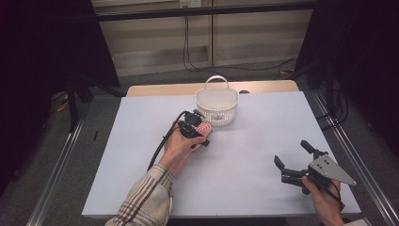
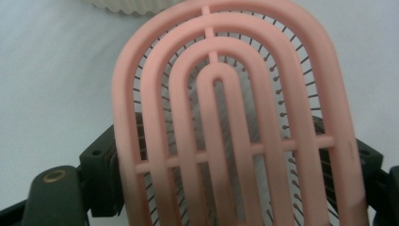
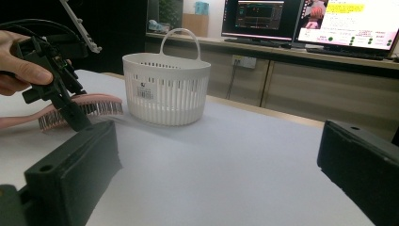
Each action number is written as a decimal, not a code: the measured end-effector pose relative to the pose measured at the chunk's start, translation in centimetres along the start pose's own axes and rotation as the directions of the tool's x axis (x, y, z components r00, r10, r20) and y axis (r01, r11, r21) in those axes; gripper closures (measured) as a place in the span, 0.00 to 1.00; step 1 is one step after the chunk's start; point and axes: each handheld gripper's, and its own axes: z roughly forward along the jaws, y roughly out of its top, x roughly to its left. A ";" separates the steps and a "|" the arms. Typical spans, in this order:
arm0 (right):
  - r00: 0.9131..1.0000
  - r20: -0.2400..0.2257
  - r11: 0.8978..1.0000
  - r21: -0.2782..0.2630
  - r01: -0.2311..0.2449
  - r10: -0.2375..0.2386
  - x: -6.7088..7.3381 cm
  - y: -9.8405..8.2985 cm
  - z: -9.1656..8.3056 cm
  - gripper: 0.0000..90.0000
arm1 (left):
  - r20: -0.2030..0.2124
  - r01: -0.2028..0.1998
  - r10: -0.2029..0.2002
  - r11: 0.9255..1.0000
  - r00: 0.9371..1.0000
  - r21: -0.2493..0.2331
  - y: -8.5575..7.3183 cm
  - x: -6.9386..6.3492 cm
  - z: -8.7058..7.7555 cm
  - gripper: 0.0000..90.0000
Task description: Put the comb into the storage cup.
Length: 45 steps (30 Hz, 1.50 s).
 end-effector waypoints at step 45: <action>1.000 0.005 1.000 -0.002 0.003 -0.003 0.0 0.0 0.0 0.00 | 0.018 0.003 0.000 0.990 1.000 -0.142 0.3 0.5 -3.1 0.23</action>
